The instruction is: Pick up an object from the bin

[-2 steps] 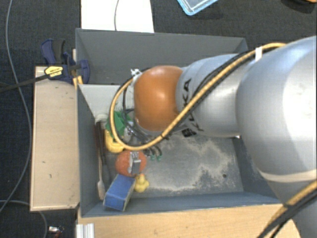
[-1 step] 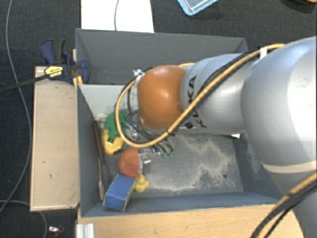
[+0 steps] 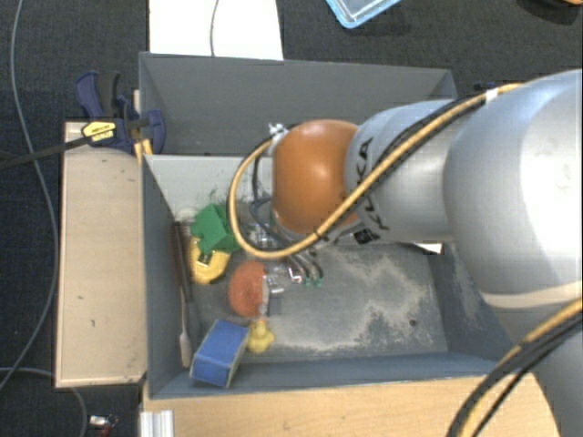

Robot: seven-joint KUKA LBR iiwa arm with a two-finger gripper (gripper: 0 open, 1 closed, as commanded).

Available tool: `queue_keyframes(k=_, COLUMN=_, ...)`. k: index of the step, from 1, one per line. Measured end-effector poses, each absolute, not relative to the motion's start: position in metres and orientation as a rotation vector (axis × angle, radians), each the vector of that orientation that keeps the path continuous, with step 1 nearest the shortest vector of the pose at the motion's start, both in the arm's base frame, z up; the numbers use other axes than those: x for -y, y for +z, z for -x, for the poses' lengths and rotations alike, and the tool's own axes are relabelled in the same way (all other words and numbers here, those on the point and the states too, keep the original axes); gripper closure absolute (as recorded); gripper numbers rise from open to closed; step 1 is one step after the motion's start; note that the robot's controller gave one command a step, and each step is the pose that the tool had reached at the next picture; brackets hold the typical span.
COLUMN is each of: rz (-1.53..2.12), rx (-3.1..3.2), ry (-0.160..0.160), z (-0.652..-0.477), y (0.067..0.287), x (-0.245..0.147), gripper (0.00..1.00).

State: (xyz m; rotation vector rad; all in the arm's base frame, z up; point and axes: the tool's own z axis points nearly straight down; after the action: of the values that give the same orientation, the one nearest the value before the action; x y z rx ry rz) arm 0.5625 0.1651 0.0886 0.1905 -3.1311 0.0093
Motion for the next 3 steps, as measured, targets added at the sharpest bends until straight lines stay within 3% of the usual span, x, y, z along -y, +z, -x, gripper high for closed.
queue_keyframes(k=1, rz=-0.208, rx=3.125, ry=0.018, z=-0.575, y=0.075, x=-0.158, gripper=1.0)
queue_keyframes(k=2, rz=-0.206, rx=3.125, ry=0.019, z=-0.575, y=0.075, x=-0.158, gripper=1.0)
queue_keyframes(k=3, rz=-0.178, rx=3.121, ry=0.02, z=-0.564, y=0.131, x=-0.148, gripper=1.0)
